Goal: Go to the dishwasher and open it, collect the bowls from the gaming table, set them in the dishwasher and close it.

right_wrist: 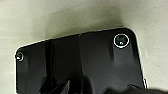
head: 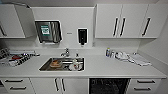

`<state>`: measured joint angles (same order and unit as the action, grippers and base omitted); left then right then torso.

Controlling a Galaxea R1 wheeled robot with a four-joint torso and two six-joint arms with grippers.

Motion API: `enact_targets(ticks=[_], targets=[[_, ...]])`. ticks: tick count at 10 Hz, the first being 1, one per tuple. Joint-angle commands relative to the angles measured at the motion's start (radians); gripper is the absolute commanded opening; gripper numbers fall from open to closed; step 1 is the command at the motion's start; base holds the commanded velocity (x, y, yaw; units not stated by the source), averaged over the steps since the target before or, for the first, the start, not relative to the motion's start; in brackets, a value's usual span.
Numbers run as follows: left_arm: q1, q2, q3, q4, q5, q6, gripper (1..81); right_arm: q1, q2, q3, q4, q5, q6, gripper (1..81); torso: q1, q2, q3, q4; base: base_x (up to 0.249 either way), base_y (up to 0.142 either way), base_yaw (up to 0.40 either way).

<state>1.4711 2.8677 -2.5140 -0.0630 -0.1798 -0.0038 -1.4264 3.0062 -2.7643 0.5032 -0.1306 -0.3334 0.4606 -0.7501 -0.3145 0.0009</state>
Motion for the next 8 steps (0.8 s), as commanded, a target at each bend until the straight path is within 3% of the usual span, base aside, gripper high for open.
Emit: enact_targets(ticks=[1, 2, 3, 4, 8], targets=[[-0.053, -0.01, 0.001, 0.003, 0.046, -0.001, 81.1, 0.06, 0.001, 0.0, -0.009, -0.066, -0.006, 81.1, -0.06, 0.093, 0.09, 0.0, 0.0, 0.0, 0.0], [-0.053, -0.01, 0.003, 0.003, 0.046, -0.001, 81.1, 0.06, 0.001, 0.0, -0.009, -0.066, -0.006, 81.1, -0.085, 0.131, 0.124, 0.0, 0.0, 0.0, 0.0], [-0.053, -0.008, 0.003, 0.005, 0.046, -0.001, 81.1, 0.06, 0.001, -0.001, -0.009, -0.066, -0.006, 81.1, -0.109, 0.167, 0.065, 0.0, 0.0, 0.0, 0.0], [-0.053, -0.007, 0.003, 0.006, 0.046, -0.001, 81.1, 0.06, 0.001, -0.001, -0.011, -0.066, -0.006, 81.1, -0.127, 0.194, 0.089, 0.0, 0.0, 0.0, 0.0], [-0.053, -0.004, 0.001, 0.006, 0.046, -0.001, 81.1, 0.06, 0.007, 0.0, -0.017, -0.066, -0.006, 81.1, -0.21, 0.323, 0.107, 0.0, 0.0, 0.0, 0.0]])
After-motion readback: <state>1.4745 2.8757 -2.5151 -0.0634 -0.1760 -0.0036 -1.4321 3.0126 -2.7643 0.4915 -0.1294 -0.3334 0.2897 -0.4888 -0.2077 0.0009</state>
